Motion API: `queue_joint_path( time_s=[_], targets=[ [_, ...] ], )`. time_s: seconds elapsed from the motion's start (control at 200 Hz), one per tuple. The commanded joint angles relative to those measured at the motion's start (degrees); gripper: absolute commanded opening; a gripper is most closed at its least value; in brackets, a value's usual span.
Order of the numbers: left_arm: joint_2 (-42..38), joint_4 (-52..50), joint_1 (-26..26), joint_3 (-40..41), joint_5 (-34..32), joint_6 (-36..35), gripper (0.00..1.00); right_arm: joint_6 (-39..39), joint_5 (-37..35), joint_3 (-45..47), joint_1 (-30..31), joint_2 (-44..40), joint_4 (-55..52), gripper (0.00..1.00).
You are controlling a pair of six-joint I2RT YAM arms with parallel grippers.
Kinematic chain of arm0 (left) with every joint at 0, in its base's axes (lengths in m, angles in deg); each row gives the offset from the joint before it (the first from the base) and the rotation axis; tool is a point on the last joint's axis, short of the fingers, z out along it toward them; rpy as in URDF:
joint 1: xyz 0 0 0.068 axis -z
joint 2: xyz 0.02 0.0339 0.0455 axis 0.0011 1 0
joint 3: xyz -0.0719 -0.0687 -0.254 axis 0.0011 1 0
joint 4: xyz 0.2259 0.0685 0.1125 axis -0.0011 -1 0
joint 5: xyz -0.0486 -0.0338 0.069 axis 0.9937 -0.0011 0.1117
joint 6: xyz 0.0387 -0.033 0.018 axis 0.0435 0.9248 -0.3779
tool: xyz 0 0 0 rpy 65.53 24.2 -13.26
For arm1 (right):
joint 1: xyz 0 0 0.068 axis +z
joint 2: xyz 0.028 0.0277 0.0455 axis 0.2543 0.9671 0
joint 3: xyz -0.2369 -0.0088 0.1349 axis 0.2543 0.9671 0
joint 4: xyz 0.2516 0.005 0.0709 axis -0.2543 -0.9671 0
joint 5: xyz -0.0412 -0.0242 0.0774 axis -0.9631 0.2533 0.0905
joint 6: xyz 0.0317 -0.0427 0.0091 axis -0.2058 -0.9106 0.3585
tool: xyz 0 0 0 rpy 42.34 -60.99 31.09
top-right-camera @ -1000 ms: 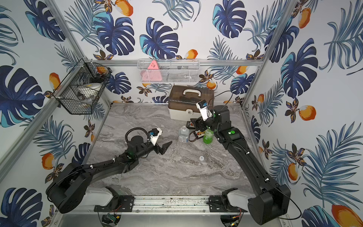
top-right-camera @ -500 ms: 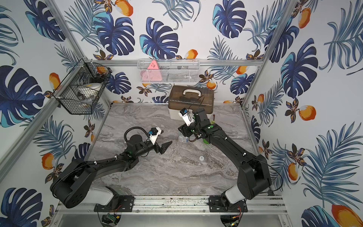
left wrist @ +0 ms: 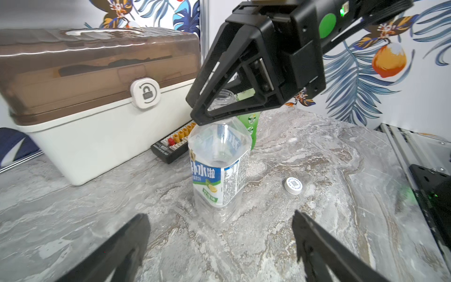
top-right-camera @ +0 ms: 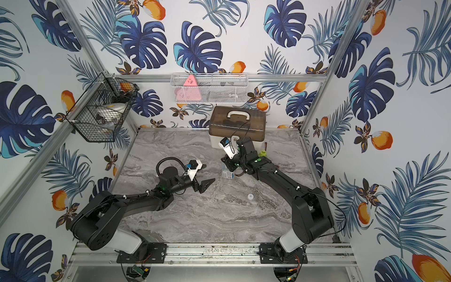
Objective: Screw on the bottle caps
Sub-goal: Pick up the plastic bottle at the center of the board.
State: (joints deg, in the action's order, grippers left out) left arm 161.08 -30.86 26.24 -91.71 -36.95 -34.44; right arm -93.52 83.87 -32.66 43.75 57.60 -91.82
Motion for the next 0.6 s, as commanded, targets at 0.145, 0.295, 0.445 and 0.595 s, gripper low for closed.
queue_joint_path(
  time_s=[0.145,0.295,0.445,0.595],
  targets=[
    [8.0,20.5,0.0,1.3,10.1,1.3,0.91,-4.9,12.5,6.8,0.1,-6.9,0.3,0.16],
    [15.9,33.5,0.7,0.9,12.2,2.6,0.84,-6.6,18.7,8.7,0.1,-10.4,-3.7,0.16],
    [19.7,35.2,3.6,0.0,11.9,-0.2,0.84,-8.1,19.3,9.7,0.1,-12.0,-6.1,0.17],
    [22.6,35.4,6.8,-0.5,11.5,-2.5,0.84,-9.5,18.8,9.4,0.1,-11.9,-7.7,0.17]
  ],
)
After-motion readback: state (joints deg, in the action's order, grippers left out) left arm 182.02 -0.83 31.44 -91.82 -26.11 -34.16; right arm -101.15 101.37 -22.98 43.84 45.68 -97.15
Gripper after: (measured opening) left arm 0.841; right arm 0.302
